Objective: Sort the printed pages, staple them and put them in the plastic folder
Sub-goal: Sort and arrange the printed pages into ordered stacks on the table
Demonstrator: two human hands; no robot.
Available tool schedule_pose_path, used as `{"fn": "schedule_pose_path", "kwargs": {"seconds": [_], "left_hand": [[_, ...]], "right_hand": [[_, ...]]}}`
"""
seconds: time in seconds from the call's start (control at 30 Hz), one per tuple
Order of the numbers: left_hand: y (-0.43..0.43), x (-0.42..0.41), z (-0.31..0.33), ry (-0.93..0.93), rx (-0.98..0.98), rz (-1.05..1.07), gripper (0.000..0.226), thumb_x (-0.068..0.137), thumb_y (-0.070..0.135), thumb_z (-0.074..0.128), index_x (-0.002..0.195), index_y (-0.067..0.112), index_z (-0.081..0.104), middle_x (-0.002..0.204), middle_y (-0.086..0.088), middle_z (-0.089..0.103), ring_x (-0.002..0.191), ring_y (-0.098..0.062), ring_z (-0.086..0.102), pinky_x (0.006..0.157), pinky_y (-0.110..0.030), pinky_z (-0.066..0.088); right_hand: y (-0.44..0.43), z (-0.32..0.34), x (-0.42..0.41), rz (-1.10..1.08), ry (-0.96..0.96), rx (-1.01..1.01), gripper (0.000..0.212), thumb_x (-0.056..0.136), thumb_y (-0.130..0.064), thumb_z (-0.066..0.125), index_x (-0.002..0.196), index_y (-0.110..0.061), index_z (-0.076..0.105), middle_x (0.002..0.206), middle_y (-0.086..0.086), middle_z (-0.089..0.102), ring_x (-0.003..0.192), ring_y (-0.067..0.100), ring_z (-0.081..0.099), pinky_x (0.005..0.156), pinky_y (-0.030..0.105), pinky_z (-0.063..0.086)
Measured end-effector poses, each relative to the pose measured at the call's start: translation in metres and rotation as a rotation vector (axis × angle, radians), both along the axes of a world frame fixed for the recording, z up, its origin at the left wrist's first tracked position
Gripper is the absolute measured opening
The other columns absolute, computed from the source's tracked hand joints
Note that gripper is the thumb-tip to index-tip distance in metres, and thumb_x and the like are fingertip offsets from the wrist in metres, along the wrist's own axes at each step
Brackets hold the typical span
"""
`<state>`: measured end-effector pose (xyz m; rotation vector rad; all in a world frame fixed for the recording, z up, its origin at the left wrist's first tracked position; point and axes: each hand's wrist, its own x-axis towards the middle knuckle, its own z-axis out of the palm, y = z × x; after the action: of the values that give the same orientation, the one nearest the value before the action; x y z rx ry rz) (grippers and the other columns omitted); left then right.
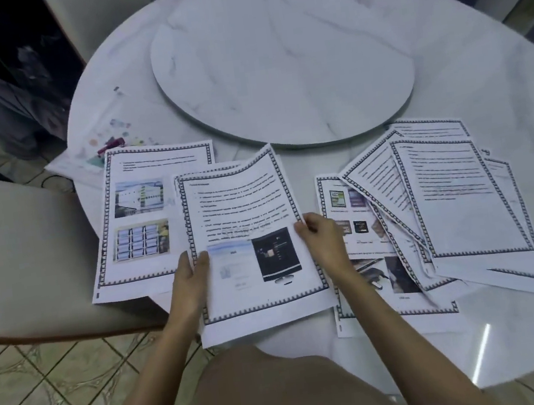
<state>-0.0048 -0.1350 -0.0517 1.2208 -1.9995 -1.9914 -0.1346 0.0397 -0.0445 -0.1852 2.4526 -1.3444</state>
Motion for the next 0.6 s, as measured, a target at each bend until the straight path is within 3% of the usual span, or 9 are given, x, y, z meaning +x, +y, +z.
{"fn": "schedule_pose_path", "kwargs": {"seconds": [0.07,0.13,0.23,0.33,0.43,0.6], "left_hand": [[0.001,0.001,-0.001,-0.008,-0.026,-0.021,0.041,0.098,0.022,0.042,0.138,0.013,0.037,0.135,-0.009,0.050,0.121,-0.030,0.050,0.101,-0.047,0.042],[0.001,0.003,0.000,-0.029,-0.058,-0.033,0.041,0.098,0.019,0.042,0.138,0.013,0.037,0.134,-0.009,0.051,0.121,-0.030,0.051,0.102,-0.048,0.042],[-0.001,0.006,0.001,-0.041,-0.089,-0.044,0.040,0.098,0.018,0.042,0.137,0.013,0.038,0.134,-0.009,0.052,0.119,-0.030,0.052,0.102,-0.047,0.042],[-0.002,0.013,0.001,-0.066,-0.112,-0.058,0.040,0.098,0.019,0.042,0.137,0.012,0.039,0.135,-0.012,0.051,0.120,-0.031,0.051,0.103,-0.050,0.041],[0.001,0.022,0.003,-0.079,-0.168,-0.056,0.041,0.098,0.017,0.041,0.138,0.013,0.039,0.134,-0.010,0.052,0.120,-0.031,0.051,0.103,-0.048,0.040],[-0.003,0.038,0.015,-0.036,-0.285,0.000,0.034,0.097,0.014,0.041,0.130,0.011,0.044,0.123,-0.010,0.057,0.110,-0.030,0.056,0.096,-0.047,0.045]], "right_hand": [[0.004,-0.002,0.002,0.031,0.056,0.029,0.019,0.091,-0.017,0.054,0.101,-0.003,0.064,0.090,0.012,0.066,0.076,0.018,0.055,0.059,0.004,0.036],[0.015,-0.003,0.000,0.025,0.128,0.047,0.024,0.091,-0.015,0.055,0.112,-0.006,0.062,0.102,0.007,0.061,0.085,0.014,0.054,0.067,0.001,0.039],[0.040,-0.011,-0.003,0.024,0.253,0.172,0.030,0.091,-0.013,0.054,0.121,-0.007,0.056,0.118,0.009,0.051,0.104,0.018,0.051,0.092,0.020,0.040],[0.059,-0.025,-0.003,0.033,0.302,0.352,0.034,0.089,-0.011,0.057,0.122,-0.002,0.055,0.126,0.014,0.047,0.118,0.026,0.045,0.108,0.033,0.034],[0.055,-0.031,0.003,0.092,0.318,0.464,0.043,0.089,-0.013,0.055,0.130,-0.003,0.047,0.134,0.013,0.043,0.126,0.026,0.036,0.110,0.030,0.026],[0.024,-0.029,0.003,0.145,0.359,0.486,0.043,0.090,-0.012,0.054,0.131,-0.003,0.046,0.135,0.013,0.042,0.127,0.026,0.034,0.107,0.032,0.030]]}}
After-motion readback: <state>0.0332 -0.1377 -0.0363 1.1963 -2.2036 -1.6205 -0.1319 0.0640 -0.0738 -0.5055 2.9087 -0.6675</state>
